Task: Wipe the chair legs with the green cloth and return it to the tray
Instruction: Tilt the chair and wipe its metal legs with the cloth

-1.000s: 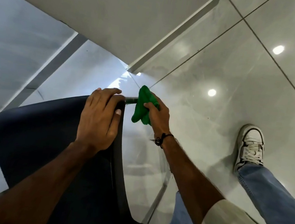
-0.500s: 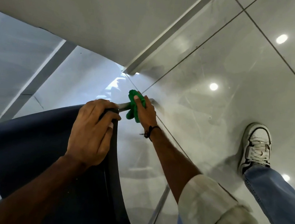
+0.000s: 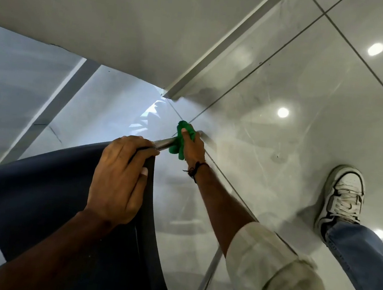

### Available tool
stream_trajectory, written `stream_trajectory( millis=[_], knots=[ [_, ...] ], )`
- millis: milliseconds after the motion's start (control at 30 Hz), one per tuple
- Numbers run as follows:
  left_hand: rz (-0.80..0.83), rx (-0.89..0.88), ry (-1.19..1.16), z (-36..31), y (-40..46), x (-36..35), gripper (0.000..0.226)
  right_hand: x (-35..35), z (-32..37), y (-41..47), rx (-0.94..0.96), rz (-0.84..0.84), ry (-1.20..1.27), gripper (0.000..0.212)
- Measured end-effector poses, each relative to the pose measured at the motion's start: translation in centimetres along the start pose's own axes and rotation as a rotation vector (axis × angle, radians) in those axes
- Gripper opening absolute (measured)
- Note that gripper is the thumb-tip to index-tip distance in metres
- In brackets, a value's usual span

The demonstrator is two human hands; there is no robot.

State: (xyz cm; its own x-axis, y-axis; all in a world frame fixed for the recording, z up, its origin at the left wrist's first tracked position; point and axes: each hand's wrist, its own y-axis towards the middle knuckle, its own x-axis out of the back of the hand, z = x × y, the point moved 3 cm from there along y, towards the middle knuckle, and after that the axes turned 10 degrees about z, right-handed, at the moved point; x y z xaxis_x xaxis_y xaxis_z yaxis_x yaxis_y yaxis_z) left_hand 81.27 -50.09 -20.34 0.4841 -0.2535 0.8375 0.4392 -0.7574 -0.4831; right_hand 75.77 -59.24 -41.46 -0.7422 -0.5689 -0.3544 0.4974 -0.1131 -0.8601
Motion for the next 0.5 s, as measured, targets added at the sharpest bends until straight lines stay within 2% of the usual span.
stream_trajectory(
  millis=[100,200,300,400,433,500],
  knots=[
    [0.012,0.002,0.002,-0.1,0.0,0.0,0.043,-0.8,-1.1,-2.4,0.015,0.016,0.025,0.051],
    [0.015,-0.008,0.0,-0.3,0.0,0.1,0.044,-1.4,-2.9,-5.2,0.097,0.122,-0.007,0.059],
    [0.003,-0.016,-0.001,-0.4,-0.1,0.0,0.043,-0.6,-2.1,-2.1,0.054,0.055,-0.008,0.051],
    [-0.026,-0.035,-0.01,0.0,0.0,-0.3,0.043,1.1,-0.8,2.3,-0.069,-0.023,0.07,0.021],
    [-0.037,-0.043,-0.011,0.0,0.0,-0.4,0.042,1.7,-0.8,3.5,-0.081,-0.042,0.091,0.018],
    [-0.053,-0.049,-0.009,0.1,-0.1,-0.5,0.042,2.3,-1.1,5.0,-0.115,-0.073,0.12,0.03]
  ],
)
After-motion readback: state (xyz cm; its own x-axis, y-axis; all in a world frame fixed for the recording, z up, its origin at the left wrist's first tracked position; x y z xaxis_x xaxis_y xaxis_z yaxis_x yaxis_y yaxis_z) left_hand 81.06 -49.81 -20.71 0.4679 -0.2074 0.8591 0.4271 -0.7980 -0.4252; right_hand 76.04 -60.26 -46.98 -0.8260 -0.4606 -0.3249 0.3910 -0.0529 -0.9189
